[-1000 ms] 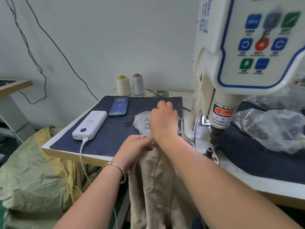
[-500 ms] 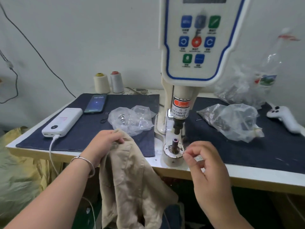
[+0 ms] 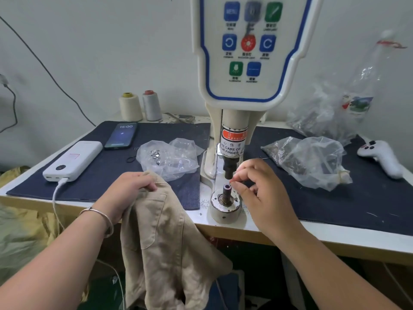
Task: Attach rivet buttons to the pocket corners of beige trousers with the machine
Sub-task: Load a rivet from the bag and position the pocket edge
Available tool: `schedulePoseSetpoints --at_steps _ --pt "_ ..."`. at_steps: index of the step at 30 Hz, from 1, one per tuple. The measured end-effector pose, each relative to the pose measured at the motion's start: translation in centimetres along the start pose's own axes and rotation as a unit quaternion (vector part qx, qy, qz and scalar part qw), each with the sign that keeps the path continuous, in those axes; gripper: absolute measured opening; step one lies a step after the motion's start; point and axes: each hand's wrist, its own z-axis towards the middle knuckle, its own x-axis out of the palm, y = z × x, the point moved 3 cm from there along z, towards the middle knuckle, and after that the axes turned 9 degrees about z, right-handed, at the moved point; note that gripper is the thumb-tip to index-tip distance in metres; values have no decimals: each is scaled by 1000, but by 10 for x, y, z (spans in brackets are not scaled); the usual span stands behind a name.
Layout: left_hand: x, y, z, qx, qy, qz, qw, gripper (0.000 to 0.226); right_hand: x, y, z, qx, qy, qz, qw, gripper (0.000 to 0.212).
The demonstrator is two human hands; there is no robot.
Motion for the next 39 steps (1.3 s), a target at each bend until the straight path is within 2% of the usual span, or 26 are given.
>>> schedulePoseSetpoints --at_steps 8,13,22,31,34,37,39 --pt "0 0 0 1 2 -3 1000 17 -2 -3 10 3 72 -43 996 9" --pt "0 1 1 -9 7 -6 1000 17 -5 -1 18 44 100 -30 994 33" --pt "-1 2 0 -9 3 -6 1000 19 -8 3 23 82 109 -2 991 28" --pt "-1 0 -2 -16 5 -6 1000 17 -12 -2 19 96 78 54 991 22" --pt "-1 -2 -4 -18 8 -8 1000 20 -23 -2 14 88 5 65 994 11" --pt "-3 -8 -13 -31 35 -18 999 15 -35 1 -14 85 -88 98 988 11" --pt "-3 -13 -24 -34 77 -39 996 9 -35 8 -41 69 -92 108 987 12"
